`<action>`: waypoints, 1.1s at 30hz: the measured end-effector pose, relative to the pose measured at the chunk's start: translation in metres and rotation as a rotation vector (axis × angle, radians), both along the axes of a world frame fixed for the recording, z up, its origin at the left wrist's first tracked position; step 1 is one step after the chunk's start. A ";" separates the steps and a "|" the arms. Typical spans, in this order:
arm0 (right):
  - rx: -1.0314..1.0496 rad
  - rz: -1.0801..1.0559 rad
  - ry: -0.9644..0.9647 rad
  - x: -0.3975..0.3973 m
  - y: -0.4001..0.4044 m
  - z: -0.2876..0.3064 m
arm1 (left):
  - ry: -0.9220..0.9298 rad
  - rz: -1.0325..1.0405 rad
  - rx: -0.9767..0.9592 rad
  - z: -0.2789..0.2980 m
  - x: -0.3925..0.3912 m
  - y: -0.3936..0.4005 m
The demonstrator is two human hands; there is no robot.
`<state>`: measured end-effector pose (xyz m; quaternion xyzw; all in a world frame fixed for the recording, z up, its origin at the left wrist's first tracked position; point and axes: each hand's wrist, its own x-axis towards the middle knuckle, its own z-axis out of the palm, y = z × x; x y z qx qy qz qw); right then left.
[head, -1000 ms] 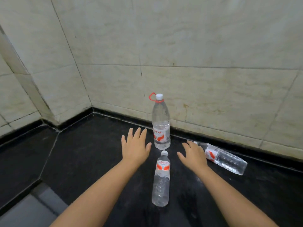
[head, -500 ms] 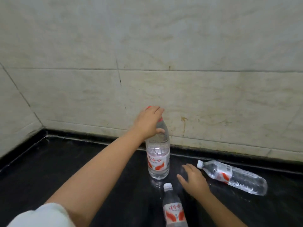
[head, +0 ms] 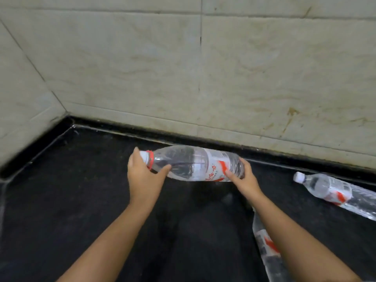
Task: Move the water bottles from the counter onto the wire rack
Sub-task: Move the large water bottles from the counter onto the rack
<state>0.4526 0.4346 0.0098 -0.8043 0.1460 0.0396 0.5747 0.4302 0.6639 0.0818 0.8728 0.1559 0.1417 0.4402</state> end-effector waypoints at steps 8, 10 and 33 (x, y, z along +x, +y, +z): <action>-0.140 0.204 -0.013 0.039 0.029 0.003 | 0.297 0.269 -0.378 -0.105 -0.043 0.037; -0.135 0.179 -0.011 0.041 0.031 0.002 | 0.285 0.272 -0.373 -0.114 -0.042 0.039; -0.218 -0.204 -0.250 -0.040 -0.025 0.068 | 0.038 0.062 -0.326 -0.049 -0.043 0.012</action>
